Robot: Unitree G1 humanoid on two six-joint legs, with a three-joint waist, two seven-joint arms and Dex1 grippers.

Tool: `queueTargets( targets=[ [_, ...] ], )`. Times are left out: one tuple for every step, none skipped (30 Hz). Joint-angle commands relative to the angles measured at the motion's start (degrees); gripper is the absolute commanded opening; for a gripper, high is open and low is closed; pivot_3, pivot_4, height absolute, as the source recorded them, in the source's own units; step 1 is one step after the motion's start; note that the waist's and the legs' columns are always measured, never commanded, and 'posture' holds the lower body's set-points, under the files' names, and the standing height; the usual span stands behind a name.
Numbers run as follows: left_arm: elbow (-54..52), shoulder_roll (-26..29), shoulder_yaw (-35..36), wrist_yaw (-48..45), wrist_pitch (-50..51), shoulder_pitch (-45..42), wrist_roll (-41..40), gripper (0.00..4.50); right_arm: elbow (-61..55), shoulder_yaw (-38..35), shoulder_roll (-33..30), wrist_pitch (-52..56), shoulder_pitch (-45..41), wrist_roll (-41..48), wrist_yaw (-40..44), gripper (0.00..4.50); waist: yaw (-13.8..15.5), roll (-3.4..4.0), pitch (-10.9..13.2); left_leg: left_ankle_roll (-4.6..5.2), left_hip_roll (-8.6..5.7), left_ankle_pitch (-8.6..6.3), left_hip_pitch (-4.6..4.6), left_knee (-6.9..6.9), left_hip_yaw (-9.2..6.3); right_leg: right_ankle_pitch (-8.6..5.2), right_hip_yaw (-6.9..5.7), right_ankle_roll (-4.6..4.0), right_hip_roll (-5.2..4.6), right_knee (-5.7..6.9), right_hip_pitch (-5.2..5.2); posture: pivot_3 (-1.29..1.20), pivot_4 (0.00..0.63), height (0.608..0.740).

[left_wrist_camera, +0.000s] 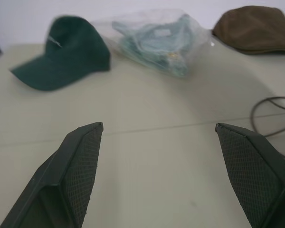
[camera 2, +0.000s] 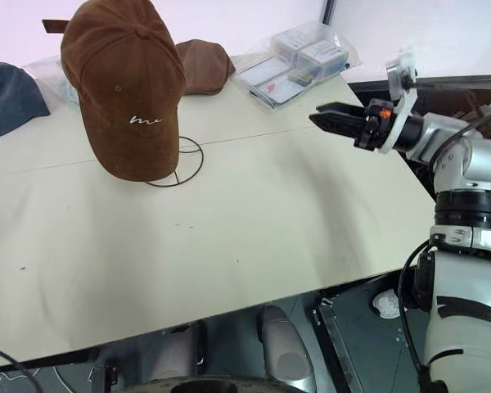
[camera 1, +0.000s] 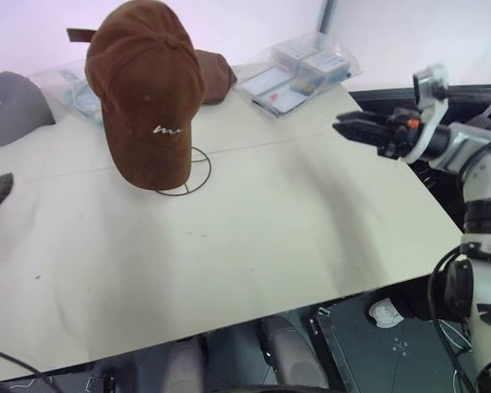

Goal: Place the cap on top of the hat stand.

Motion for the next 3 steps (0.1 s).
queueTargets(
  targets=[
    [-2.29,-0.02,0.62,1.44,0.6,0.71,-2.48,3.93,-3.91,-2.19,-1.26,-0.21,0.65,1.34,-0.76,2.55,-0.13,0.0,0.0,0.03,0.01,-0.01,0.02,0.0,0.0,0.0,0.0,0.0,0.01,0.0,0.0,0.0,0.15,0.74],
    [-2.22,0.16,0.39,1.55,0.54,1.12,-2.76,3.93,-4.47,-2.26,-1.16,-0.05,1.13,1.52,-0.98,2.55,-0.13,0.0,0.0,0.05,0.02,-0.03,0.04,-0.02,-0.01,0.0,0.0,0.01,0.04,0.01,0.0,0.0,0.15,0.74],
    [-2.28,0.43,0.05,1.7,-0.05,1.54,-2.69,3.93,-4.96,-2.28,-1.08,0.09,1.56,1.65,-1.16,2.55,-0.13,0.0,0.0,0.05,0.03,-0.03,0.06,-0.02,-0.02,0.0,0.0,0.01,0.05,0.02,0.0,0.0,0.15,0.74]
  ],
)
